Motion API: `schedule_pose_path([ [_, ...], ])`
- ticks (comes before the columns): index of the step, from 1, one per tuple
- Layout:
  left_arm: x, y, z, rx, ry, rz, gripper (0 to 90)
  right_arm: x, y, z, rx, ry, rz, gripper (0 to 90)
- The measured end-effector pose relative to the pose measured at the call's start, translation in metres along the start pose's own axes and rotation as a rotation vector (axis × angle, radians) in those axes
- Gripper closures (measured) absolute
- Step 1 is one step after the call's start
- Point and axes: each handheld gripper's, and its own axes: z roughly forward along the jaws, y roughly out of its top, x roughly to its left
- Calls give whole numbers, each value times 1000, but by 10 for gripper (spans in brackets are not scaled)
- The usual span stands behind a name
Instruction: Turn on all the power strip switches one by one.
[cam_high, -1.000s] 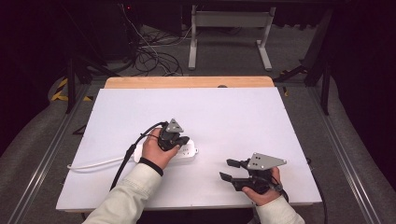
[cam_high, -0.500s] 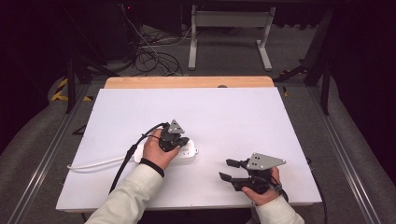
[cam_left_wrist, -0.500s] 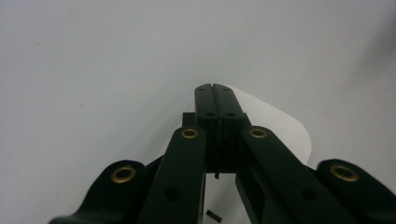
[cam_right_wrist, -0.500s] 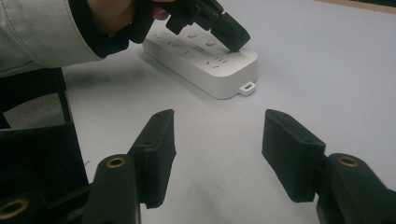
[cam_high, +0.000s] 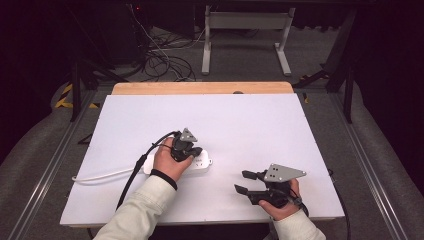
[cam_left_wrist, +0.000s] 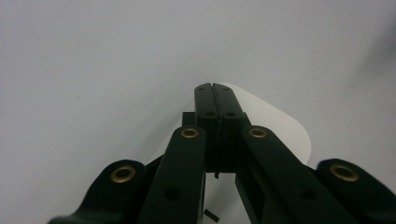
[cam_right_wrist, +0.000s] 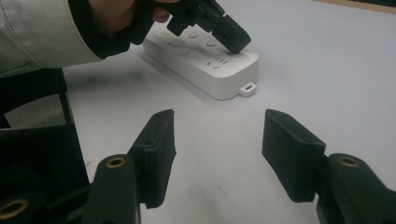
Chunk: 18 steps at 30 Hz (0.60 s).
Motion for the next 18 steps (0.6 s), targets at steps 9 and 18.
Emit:
schedule_pose_path([
  [9,-1,-1,1,2,4,3,900,1,0,1,1,2,1,453],
  [18,-4,0,-8,-12,52,3,900,0,-1,-2,-6,0,7,452],
])
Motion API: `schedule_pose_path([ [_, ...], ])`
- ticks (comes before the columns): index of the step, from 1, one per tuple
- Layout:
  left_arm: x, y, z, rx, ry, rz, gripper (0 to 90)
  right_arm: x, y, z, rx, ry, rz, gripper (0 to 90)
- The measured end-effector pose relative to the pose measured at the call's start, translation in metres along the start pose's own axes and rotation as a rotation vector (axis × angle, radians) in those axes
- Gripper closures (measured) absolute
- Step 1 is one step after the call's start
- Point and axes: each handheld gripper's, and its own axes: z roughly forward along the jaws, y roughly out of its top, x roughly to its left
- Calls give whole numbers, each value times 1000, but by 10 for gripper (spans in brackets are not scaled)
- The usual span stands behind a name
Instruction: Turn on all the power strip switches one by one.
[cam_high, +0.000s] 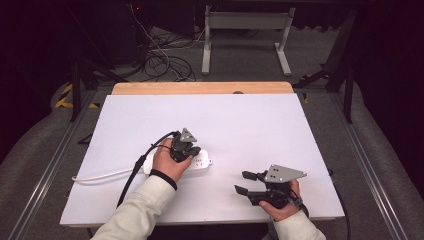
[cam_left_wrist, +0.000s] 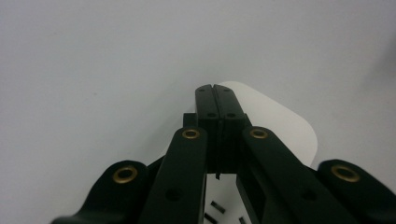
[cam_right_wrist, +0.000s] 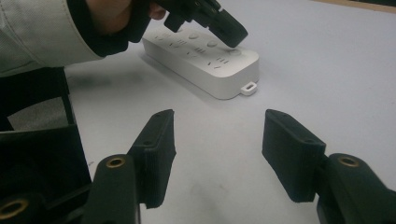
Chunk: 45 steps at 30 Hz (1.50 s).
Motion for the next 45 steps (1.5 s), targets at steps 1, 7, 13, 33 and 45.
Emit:
schedule_pose_path([
  [1,0,0,-4,-29,-24,-14,900,0,0,0,-3,-1,1,452],
  [7,-2,7,-29,-105,-88,-27,900,-1,0,0,-3,-6,7,452],
  [13,2,4,-43,-121,-77,-21,900,0,0,1,0,-7,2,452],
  [33,-3,-37,-107,-298,-110,7,510,0,0,-2,-9,-20,-2,444],
  [45,-7,-122,-118,-396,-64,1,247,0,-1,-5,-17,-39,-3,429],
])
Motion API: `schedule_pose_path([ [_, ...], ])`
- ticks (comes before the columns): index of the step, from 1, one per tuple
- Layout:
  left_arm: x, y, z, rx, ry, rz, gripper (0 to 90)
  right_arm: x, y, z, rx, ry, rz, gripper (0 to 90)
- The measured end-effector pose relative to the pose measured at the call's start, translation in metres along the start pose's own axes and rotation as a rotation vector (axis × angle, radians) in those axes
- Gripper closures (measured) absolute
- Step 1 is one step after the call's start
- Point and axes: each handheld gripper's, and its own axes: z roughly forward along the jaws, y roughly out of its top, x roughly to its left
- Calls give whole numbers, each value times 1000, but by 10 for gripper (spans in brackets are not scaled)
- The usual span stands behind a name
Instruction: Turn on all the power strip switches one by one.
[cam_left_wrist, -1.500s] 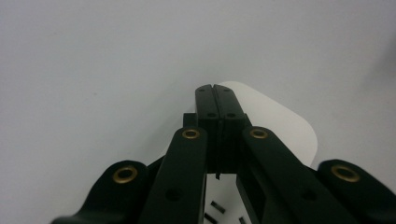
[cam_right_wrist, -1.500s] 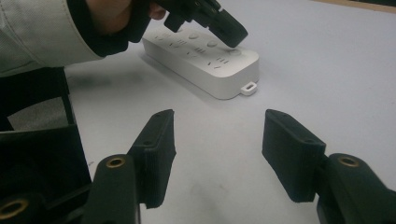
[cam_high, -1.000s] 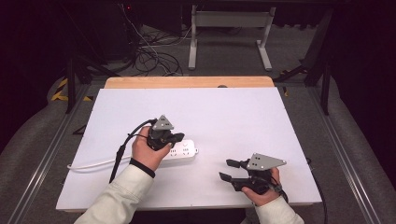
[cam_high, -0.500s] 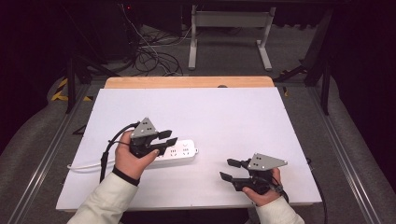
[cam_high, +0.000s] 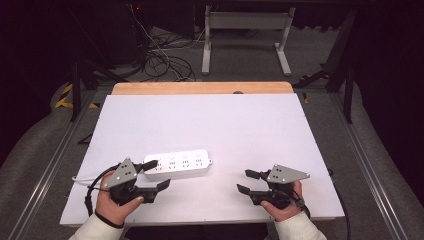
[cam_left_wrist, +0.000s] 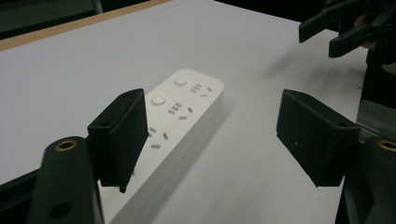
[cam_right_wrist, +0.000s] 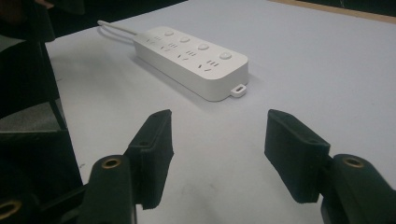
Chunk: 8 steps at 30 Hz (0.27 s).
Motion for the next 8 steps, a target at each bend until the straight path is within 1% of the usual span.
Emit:
schedule_pose_path([
  [1,1,-6,-3,2,29,10,238,0,0,-1,-1,-2,0,429],
  [3,4,-17,-7,8,45,-11,216,0,0,-2,-3,-4,0,429],
  [4,5,-20,-9,9,50,-35,213,0,0,-2,-6,-5,1,429],
  [6,8,-24,-11,-4,48,-99,211,0,-1,-3,-7,-6,3,429],
  [7,9,-25,-12,-11,51,-116,202,0,-1,-4,-7,-8,4,429],
  [8,9,-25,-12,-17,56,-118,200,0,-1,-4,-7,-9,6,429],
])
